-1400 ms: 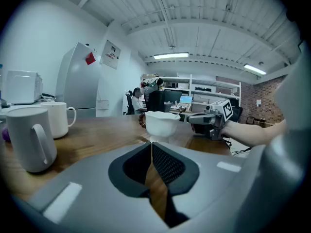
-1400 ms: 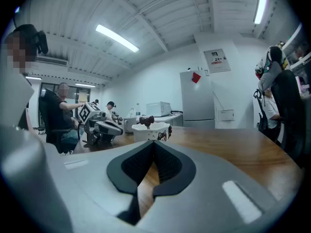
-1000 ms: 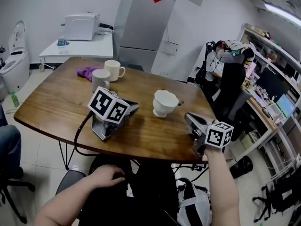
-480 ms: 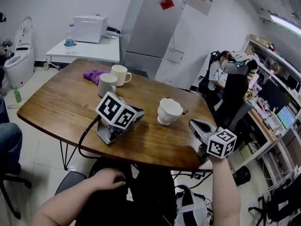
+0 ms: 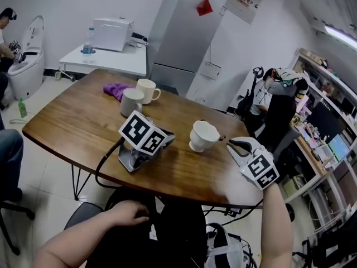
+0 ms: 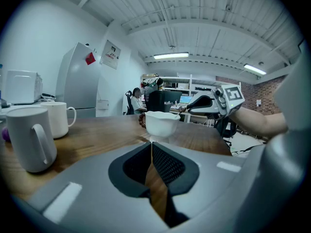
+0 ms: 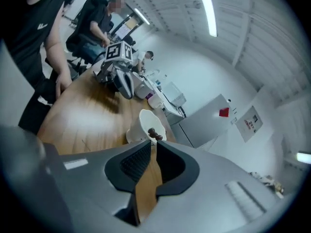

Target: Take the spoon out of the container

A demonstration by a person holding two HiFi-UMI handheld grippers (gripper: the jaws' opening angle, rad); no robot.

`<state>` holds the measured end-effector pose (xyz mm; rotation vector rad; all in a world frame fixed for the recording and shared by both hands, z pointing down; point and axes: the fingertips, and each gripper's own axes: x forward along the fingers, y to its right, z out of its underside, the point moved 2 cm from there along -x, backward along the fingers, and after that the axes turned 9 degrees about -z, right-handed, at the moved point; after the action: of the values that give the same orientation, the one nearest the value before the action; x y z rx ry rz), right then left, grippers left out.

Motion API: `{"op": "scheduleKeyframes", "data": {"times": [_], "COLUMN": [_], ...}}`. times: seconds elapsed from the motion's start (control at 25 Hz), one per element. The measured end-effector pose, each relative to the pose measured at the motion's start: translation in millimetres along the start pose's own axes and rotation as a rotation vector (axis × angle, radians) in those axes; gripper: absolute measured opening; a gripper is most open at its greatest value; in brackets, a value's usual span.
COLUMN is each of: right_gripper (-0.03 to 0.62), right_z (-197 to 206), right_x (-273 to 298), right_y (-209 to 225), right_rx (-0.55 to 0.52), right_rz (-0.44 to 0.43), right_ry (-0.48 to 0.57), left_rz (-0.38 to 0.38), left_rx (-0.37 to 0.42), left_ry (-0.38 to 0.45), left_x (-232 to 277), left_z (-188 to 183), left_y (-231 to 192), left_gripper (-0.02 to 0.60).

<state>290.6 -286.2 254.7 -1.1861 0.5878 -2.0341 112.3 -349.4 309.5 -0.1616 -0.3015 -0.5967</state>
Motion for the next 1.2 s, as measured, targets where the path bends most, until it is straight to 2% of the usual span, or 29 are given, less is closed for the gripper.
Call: {"op": "scheduleKeyframes", "data": {"times": [0.36,0.56,0.92,1.2], "right_gripper": [0.094,0.117,0.120,0.071], "right_z": [-7.6,-11.0,-14.5,-13.4], "right_x": [12.4,19.9,28.6,29.0], "right_y": [4.8,2.1,-3.3,-5.2], "right_rx": [-0.359,-0.565,-0.690,-0.733], "right_rz": [0.032,0.019,-0.007,0.014], "right_ry": [-0.219,-0.323,-0.371,-0.380], "left_rz": [0.000,0.000,-0.001,-0.001], "left_rx": [0.001,0.002,0.003,0.002], "left_ry": [0.001,0.001,0.001,0.000], "left_x": [0.9,0.0,-0.3,-0.9], "left_z": [0.5,-0.5,-2.2,-2.2], "left_y": [-1.4,-0.9,1.0,1.5], "left_gripper": [0.012,0.012,0.012,0.012]}}
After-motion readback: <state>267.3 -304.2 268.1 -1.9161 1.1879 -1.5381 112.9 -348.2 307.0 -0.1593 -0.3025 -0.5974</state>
